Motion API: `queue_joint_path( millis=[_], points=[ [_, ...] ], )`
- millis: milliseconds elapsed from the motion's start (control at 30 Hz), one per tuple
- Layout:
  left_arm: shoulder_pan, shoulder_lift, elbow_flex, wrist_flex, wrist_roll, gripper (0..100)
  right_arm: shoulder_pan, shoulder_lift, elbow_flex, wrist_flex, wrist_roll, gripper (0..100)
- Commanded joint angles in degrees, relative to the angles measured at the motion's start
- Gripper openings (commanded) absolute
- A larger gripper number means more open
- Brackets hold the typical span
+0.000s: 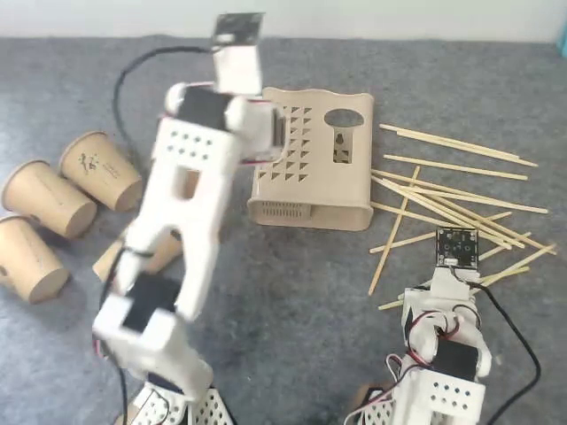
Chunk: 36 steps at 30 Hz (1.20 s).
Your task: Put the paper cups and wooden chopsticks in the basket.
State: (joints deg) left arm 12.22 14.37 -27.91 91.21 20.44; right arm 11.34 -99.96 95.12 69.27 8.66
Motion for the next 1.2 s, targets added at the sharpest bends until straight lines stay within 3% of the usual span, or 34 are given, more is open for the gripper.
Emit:
queue_joint_path(
  millis=[0, 133, 300, 467, 867, 1000, 1167],
  points=[
    [2.7, 8.3, -15.1, 0.6, 1.1, 16, 0.8, 0.2, -1.7, -1.3, 0.7, 0.7],
    [2.8, 19.2, -29.2, -0.4, 1.8, 20, 0.8, 0.2, -1.7, -1.3, 0.8, 0.7],
    [-0.8, 33.1, -47.1, -7.9, 6.2, 20, 0.8, 0.2, -1.7, -1.3, 0.8, 0.7],
    [-2.4, 44.4, -57.4, -11.6, 6.2, 20, 0.8, 0.2, -1.7, -1.3, 0.8, 0.7],
    [-5.4, 57.3, -60.7, -33.7, 6.2, 20, 0.8, 0.2, -1.7, -1.3, 0.8, 0.7],
    [-5.0, 60.1, -60.7, -36.4, 5.5, 20, 0.8, 0.2, -1.7, -1.3, 0.8, 0.7],
    [-4.5, 60.8, -61.0, -33.1, -0.7, 20, 0.8, 0.2, -1.6, -1.3, 0.8, 0.7]
  ],
)
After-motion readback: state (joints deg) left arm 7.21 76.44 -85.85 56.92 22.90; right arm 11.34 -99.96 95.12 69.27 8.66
